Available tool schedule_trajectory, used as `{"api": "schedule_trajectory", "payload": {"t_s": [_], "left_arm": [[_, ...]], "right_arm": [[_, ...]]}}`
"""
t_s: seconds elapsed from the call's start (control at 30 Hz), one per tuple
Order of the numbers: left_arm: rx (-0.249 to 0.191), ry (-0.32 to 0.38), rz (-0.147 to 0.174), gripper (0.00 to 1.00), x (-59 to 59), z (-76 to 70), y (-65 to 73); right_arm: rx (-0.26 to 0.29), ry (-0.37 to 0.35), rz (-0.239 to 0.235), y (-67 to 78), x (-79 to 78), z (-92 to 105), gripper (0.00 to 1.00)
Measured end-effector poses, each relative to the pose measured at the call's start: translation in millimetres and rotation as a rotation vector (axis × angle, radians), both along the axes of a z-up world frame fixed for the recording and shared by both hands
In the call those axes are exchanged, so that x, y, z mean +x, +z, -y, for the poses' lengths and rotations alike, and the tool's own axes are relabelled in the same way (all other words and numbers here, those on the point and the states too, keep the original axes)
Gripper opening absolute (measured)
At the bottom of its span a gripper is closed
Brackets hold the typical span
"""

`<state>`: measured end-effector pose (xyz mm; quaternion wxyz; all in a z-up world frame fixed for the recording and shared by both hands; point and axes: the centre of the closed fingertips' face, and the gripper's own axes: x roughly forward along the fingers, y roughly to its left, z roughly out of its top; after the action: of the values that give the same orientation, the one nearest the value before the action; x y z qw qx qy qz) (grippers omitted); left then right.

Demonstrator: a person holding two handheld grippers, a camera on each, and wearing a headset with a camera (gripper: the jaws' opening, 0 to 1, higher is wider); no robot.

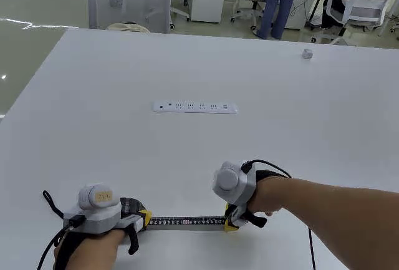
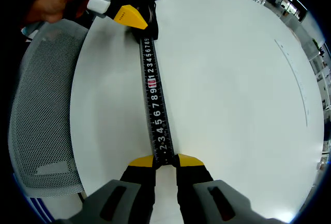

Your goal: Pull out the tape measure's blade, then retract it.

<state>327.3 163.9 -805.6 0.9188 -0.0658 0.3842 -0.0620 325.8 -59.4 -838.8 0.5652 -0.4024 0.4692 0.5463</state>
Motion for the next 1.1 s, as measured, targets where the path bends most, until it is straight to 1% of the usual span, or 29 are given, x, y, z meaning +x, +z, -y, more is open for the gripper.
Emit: {"api": "schedule_trajectory", "payload": {"t_s": [1.1], "left_arm": [[-0.003,0.001,0.003,0.60,0.3,0.8,-0.4]], "right_arm": [[0.018,0.004,-0.004,1.1,-1.7,-13.4,0.14]]}}
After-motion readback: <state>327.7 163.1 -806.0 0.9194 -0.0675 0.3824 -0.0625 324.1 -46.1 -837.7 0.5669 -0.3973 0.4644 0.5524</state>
